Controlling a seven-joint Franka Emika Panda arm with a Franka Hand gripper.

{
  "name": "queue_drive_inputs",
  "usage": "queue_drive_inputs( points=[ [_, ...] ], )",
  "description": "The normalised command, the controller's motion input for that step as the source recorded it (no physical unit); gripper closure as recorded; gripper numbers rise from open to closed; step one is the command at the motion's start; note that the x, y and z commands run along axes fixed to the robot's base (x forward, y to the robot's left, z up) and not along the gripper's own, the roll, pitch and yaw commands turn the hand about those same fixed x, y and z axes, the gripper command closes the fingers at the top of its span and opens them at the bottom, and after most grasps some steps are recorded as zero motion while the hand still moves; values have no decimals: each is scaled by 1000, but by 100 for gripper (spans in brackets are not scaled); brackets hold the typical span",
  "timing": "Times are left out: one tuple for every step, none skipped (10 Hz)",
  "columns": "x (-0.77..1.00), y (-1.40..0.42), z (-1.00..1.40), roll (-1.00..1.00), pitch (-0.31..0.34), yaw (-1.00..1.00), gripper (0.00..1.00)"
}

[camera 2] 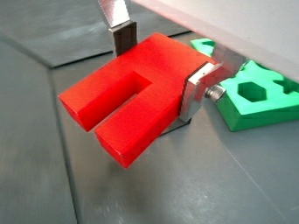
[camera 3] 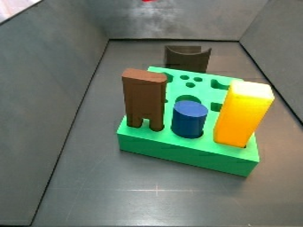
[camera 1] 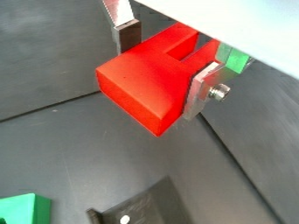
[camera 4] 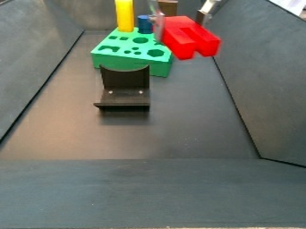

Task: Pick up the double-square object. Move up. Place the double-square object on the fixture. Regrasp the double-square object. Move to above the board. Insert the double-square object.
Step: Place the double-square object on the fixture.

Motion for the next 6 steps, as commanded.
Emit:
queue_drive_inputs(
  points=[
    [1000, -143, 22, -52, 165, -1000, 100],
    [1000, -122, 21, -64, 206, -1000, 100],
    [1000, -105, 21, -69, 227, -860, 100],
    [1000, -85, 16, -60, 196, -543, 100],
    [1000, -70, 13, -53, 173, -359, 100],
    [1000, -62, 14, -51, 164, -269, 100]
  ],
)
